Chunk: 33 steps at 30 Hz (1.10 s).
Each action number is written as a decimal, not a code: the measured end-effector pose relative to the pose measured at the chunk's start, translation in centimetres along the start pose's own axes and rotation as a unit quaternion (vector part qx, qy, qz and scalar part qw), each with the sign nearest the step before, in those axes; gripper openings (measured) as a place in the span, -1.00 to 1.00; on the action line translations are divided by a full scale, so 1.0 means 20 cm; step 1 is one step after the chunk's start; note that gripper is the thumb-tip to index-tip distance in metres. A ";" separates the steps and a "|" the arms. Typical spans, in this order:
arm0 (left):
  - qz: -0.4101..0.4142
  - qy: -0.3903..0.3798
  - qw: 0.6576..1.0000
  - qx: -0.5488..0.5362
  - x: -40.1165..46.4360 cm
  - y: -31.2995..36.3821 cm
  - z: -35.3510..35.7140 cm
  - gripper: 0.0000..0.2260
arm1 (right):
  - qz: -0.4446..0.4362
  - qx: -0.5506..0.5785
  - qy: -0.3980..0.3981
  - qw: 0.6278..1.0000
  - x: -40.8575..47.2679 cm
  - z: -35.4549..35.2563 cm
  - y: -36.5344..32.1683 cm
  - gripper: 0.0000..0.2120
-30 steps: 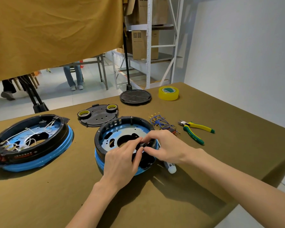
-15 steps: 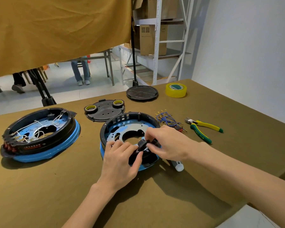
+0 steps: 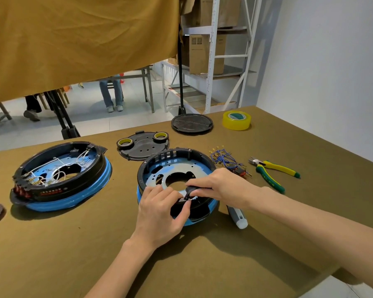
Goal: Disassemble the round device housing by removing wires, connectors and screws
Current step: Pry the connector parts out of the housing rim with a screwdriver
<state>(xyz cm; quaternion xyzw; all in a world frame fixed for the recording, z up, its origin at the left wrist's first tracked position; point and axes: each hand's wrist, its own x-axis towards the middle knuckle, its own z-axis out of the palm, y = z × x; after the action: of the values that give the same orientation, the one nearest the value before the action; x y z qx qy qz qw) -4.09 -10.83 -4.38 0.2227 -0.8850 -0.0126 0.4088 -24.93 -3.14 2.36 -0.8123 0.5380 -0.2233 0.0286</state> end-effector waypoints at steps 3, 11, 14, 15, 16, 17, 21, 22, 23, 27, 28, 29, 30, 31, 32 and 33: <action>0.003 0.008 1.000 -0.003 0.00 0.00 0.00 -0.77 | 0.065 0.104 0.116 0.986 -0.01 -0.09 0.02 -0.71; -0.006 0.009 1.000 0.003 -0.01 0.00 0.01 -0.75 | 0.258 0.015 0.197 0.946 -0.21 -0.21 0.22 -0.74; -0.010 0.005 1.000 0.006 -0.01 0.01 0.01 -0.76 | 0.325 -0.051 0.150 0.932 -0.24 -0.14 0.31 -0.74; -0.009 0.005 1.000 0.006 -0.01 0.01 0.00 -0.75 | 0.335 -0.065 0.128 0.931 -0.24 -0.12 0.33 -0.73; -0.010 0.005 1.000 0.007 -0.01 0.01 0.00 -0.75 | 0.341 -0.076 0.113 0.930 -0.24 -0.10 0.35 -0.73; -0.010 0.005 1.000 0.006 -0.01 0.01 0.00 -0.75 | 0.345 -0.089 0.104 0.929 -0.23 -0.08 0.37 -0.73; -0.008 0.007 1.000 0.005 -0.01 0.01 0.00 -0.75 | 0.351 -0.145 0.111 0.918 -0.24 -0.06 0.40 -0.76; -0.009 0.009 1.000 0.003 -0.01 0.01 0.00 -0.75 | 0.344 -0.160 0.116 0.918 -0.25 -0.05 0.40 -0.78; -0.010 0.011 1.000 0.002 -0.01 0.01 0.00 -0.75 | 0.334 -0.171 0.125 0.918 -0.27 -0.05 0.40 -0.80; -0.014 0.018 1.000 0.002 0.00 0.01 0.01 -0.75 | 0.283 -0.173 0.158 0.930 -0.32 0.01 0.37 -0.86; -0.015 0.018 1.000 0.001 0.00 0.01 0.01 -0.75 | 0.268 -0.172 0.159 0.935 -0.31 0.03 0.36 -0.87; -0.015 0.018 1.000 0.001 0.00 0.02 0.01 -0.76 | 0.258 -0.169 0.154 0.939 -0.29 0.05 0.36 -0.88; -0.015 0.017 1.000 0.000 0.00 0.02 0.01 -0.76 | 0.254 -0.171 0.148 0.941 -0.27 0.07 0.36 -0.88; -0.016 0.015 1.000 0.000 0.00 0.02 0.01 -0.76 | 0.259 -0.176 0.141 0.939 -0.25 0.07 0.36 -0.88; -0.017 0.013 1.000 -0.001 0.00 0.02 0.00 -0.76 | 0.270 -0.184 0.138 0.935 -0.24 0.08 0.38 -0.88; -0.018 0.012 1.000 -0.003 0.00 0.02 0.00 -0.76 | 0.284 -0.189 0.137 0.930 -0.22 0.08 0.39 -0.87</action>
<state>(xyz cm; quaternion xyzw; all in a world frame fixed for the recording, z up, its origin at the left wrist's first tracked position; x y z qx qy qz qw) -4.22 -10.43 -4.36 0.2372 -0.8760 -0.0197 0.4194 -32.44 -2.70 -2.70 -0.5773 0.7771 -0.2094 -0.1375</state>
